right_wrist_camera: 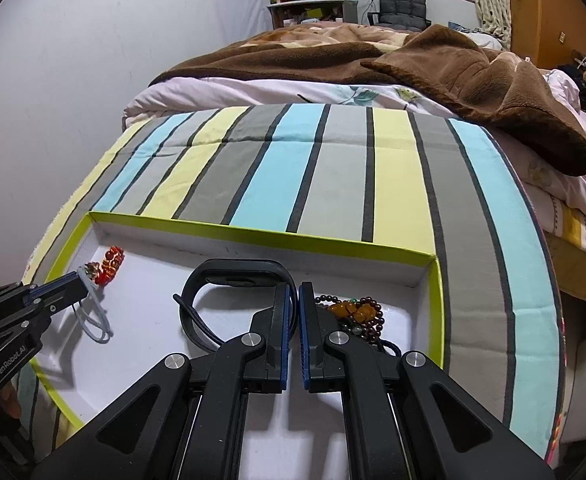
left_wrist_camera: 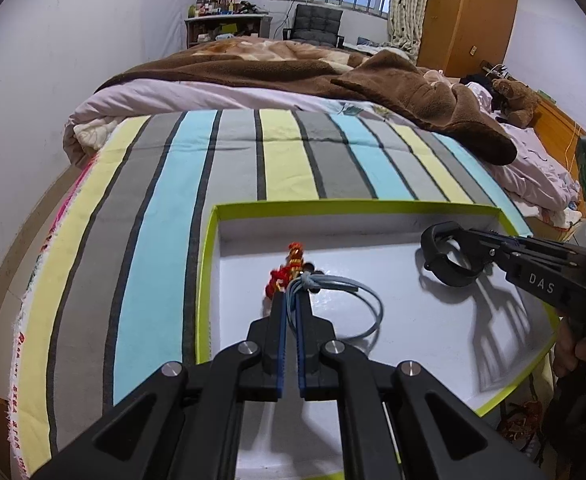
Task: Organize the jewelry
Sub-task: 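Carry the grey wire and black band into the box and open both grippers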
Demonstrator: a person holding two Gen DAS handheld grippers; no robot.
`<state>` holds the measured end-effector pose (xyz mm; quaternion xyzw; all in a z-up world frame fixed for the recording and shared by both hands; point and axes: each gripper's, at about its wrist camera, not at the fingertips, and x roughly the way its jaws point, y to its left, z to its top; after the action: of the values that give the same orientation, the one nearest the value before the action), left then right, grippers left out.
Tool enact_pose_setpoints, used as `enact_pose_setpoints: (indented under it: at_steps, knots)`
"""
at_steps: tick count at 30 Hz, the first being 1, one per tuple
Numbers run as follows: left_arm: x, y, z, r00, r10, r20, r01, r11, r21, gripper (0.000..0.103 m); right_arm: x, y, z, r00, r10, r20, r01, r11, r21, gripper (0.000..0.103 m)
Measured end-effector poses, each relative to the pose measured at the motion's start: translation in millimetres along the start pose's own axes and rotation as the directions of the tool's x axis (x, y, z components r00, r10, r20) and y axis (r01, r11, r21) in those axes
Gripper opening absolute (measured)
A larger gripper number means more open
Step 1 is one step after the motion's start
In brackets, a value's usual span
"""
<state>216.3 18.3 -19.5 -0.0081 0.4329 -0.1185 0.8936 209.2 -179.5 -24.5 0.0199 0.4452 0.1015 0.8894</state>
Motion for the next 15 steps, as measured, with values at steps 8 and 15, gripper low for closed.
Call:
enact_pose_setpoints:
  at_steps: [8,15]
  knots:
    - [2.8,0.7,-2.0,1.0,-0.012,-0.013,0.012,1.0,-0.007,0.005,2.4,1.1,1.2,1.0,-0.001,-0.007,0.001,1.0,-0.006,0.005]
    - [1.6,0.7,-1.3,1.0,-0.022,-0.009,0.021,1.0,-0.017,0.008,1.5,1.8,2.4,1.0,0.002,0.0,-0.002,1.0,-0.002,0.005]
